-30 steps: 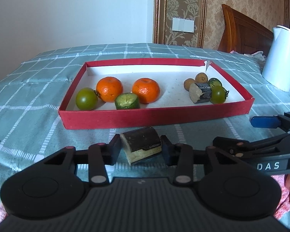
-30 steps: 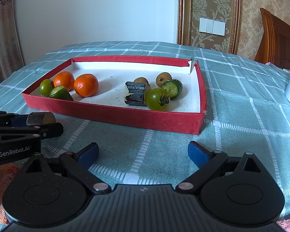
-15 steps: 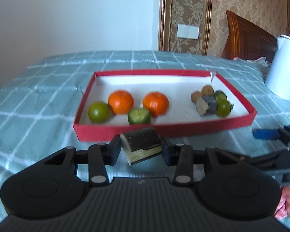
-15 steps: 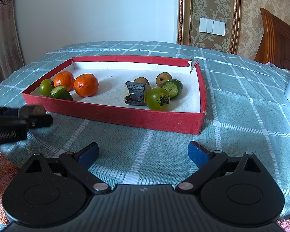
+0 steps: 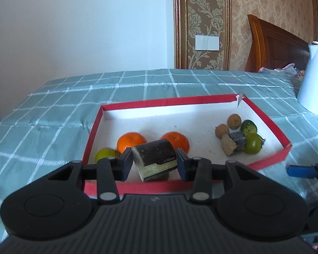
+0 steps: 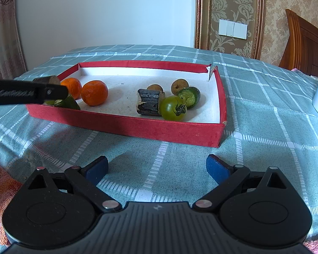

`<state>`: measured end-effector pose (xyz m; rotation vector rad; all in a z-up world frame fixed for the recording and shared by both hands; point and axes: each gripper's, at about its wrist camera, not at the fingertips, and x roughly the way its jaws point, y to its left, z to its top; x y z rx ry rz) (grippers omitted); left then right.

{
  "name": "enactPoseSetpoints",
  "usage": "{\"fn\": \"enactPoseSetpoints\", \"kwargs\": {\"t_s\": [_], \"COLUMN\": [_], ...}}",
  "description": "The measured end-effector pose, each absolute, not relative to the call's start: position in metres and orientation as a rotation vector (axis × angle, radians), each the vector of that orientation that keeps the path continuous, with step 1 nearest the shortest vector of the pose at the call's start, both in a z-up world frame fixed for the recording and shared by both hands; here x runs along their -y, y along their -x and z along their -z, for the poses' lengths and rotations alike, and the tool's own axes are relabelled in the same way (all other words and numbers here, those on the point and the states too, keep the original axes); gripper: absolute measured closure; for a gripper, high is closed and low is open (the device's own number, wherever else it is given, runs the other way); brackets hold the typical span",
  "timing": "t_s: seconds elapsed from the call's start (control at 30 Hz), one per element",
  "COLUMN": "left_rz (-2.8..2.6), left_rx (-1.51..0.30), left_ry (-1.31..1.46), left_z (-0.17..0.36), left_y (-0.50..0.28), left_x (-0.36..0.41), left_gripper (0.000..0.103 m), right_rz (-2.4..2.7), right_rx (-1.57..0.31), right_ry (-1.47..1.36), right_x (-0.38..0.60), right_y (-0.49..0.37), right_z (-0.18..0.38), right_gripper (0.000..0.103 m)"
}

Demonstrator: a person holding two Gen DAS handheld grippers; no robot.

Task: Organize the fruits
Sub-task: 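Lift the dark chunk with the left tool and carry it over the tray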

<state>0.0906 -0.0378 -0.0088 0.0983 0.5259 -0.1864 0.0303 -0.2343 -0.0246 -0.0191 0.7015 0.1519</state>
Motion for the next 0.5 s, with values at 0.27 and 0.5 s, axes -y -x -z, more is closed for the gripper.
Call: {"fn": "enactPoseSetpoints", "kwargs": {"t_s": [0.27,0.5], "left_rz": [0.169,0.158], "left_rx": [-0.502,-0.525], "left_ry": [-0.093,-0.043], "left_z": [0.009,0.012], "left_y": [-0.121,-0.154], "left_x": [0.042,0.042], "left_gripper": [0.063,0.063], "right_rz": [-0.152,-0.152], "right_rx": [-0.702,-0.702], "right_ry": [0.019,0.019], "right_x": [0.235,0.234], "right_y": [-0.03,-0.03], "right_z": [0.025,0.024], "right_gripper": [0.003,0.003]}}
